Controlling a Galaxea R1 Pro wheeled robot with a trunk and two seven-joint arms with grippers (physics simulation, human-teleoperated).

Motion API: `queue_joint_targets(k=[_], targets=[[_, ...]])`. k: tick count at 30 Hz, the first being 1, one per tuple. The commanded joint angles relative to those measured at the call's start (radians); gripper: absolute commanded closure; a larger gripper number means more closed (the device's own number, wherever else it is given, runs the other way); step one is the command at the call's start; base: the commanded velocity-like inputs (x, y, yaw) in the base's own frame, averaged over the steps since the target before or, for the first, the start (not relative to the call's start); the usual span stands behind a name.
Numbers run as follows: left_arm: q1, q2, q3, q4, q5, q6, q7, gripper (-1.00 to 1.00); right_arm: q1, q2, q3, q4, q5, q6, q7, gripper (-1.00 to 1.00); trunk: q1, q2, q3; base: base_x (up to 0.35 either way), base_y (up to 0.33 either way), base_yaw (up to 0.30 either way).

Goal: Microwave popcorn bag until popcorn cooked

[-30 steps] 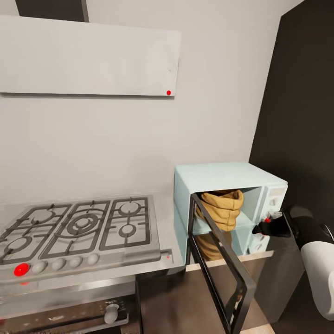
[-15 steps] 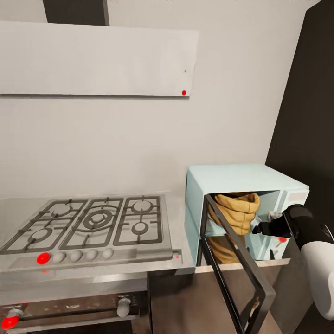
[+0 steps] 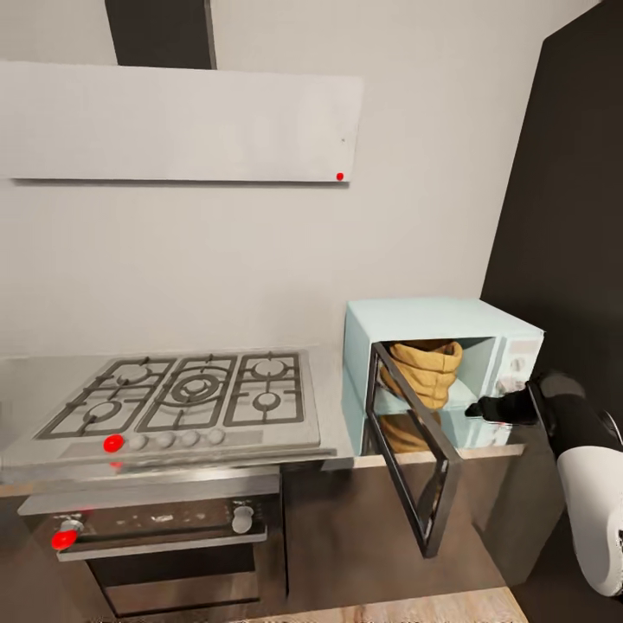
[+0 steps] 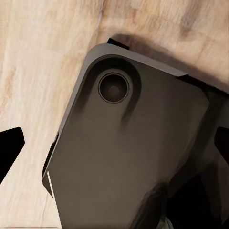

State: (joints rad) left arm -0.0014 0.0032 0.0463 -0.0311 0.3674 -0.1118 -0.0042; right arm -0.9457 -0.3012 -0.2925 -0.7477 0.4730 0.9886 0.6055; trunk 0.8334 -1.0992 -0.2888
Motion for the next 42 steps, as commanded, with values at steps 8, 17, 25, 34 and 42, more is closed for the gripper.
queue_joint_targets(k=[8, 17, 25, 34, 42], targets=[[0.000, 0.000, 0.004, 0.000, 0.001, -0.002, 0.000, -1.00, -0.001, 0.044, -0.005, -0.121, -0.184, -0.080, 0.017, -1.00, 0.000, -0.001, -0.001, -0.011, 0.000, 0.000], [0.000, 0.000, 0.004, 0.000, 0.002, -0.002, 0.000, -1.00, 0.001, 0.085, -0.004, -0.077, -0.204, -0.296, 0.018, -1.00, 0.000, -0.001, -0.001, 0.000, 0.000, 0.000], [0.000, 0.001, 0.004, 0.000, 0.002, -0.002, 0.000, -1.00, 0.098, 0.089, -0.004, -0.066, -0.208, -0.449, 0.009, -1.00, 0.000, -0.001, -0.001, 0.000, 0.000, 0.000], [0.000, 0.001, 0.004, 0.000, 0.002, -0.002, 0.000, -1.00, 0.102, 0.091, -0.004, 0.007, -0.213, -0.580, 0.006, -1.00, 0.000, -0.001, -0.001, 0.000, 0.000, 0.000], [0.000, 0.000, 0.004, -0.001, 0.001, -0.002, 0.000, -1.00, 0.102, 0.097, -0.007, 0.008, -0.211, -0.588, 0.004, -1.00, 0.000, -0.001, -0.001, 0.000, 0.000, 0.000]])
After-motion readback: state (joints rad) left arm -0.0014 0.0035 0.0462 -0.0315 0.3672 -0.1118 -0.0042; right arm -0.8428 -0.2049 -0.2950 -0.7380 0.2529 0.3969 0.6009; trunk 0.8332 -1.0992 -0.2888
